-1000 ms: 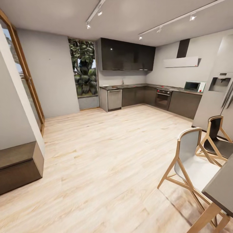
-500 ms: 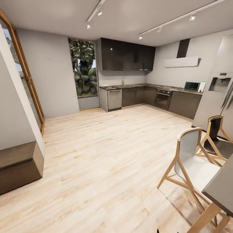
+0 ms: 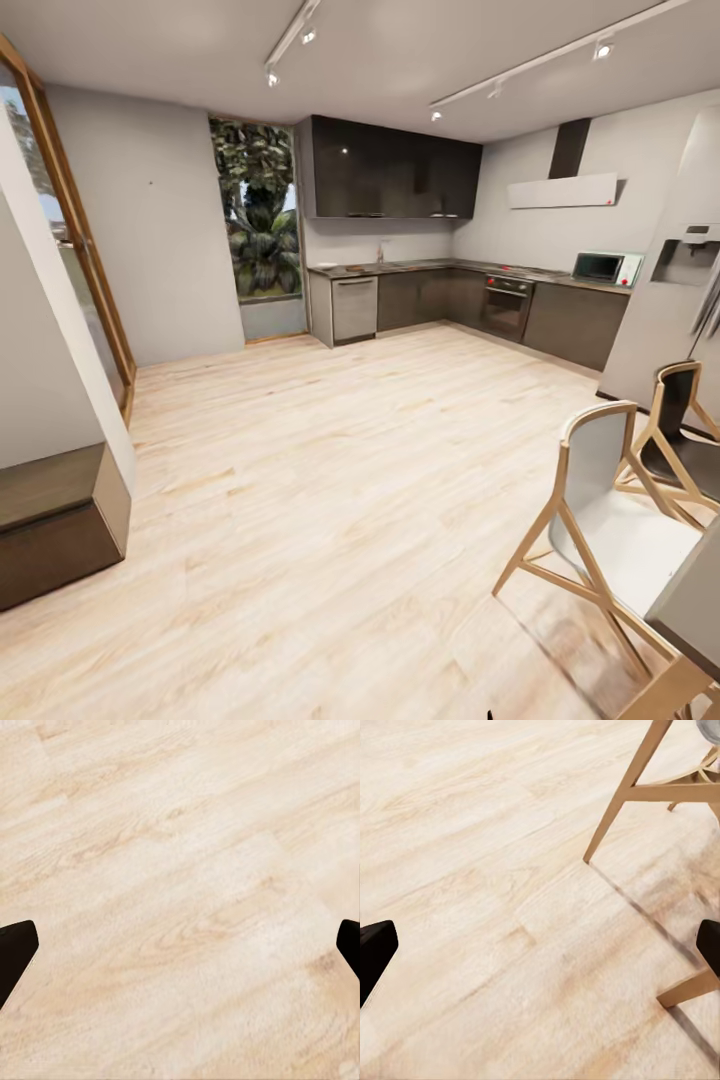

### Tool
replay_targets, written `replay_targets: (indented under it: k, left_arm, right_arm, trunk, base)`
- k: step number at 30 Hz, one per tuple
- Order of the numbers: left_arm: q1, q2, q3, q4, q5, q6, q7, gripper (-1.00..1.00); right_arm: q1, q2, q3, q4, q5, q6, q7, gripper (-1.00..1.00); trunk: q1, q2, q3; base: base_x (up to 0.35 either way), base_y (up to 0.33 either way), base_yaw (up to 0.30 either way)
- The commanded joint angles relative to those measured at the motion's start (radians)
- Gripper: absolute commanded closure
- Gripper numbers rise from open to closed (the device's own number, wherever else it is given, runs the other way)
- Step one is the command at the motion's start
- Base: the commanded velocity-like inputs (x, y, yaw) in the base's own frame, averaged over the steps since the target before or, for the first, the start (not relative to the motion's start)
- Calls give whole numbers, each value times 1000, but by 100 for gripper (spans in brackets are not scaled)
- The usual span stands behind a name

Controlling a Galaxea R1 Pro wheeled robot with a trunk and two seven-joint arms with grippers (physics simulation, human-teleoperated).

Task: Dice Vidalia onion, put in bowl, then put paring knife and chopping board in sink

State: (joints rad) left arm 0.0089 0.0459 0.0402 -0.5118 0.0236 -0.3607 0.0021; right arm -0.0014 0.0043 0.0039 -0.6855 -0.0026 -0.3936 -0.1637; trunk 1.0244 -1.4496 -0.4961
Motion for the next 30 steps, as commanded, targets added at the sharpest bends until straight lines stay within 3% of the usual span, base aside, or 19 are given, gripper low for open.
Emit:
replay_targets:
  k: [1,30]
  left_arm:
    - [0,0,0,-1,2,-1,0,-100]
    - [0,0,0,1,2,-1,-1,-100]
  right_arm:
    - [0,0,1,0,0,-2,-4,-100]
    - [0,0,-4,0,1,-2,-4,-100]
  trunk:
    - [1,0,-1]
    - [1,0,-1]
  base:
    - [279,126,0]
    - [317,22,0]
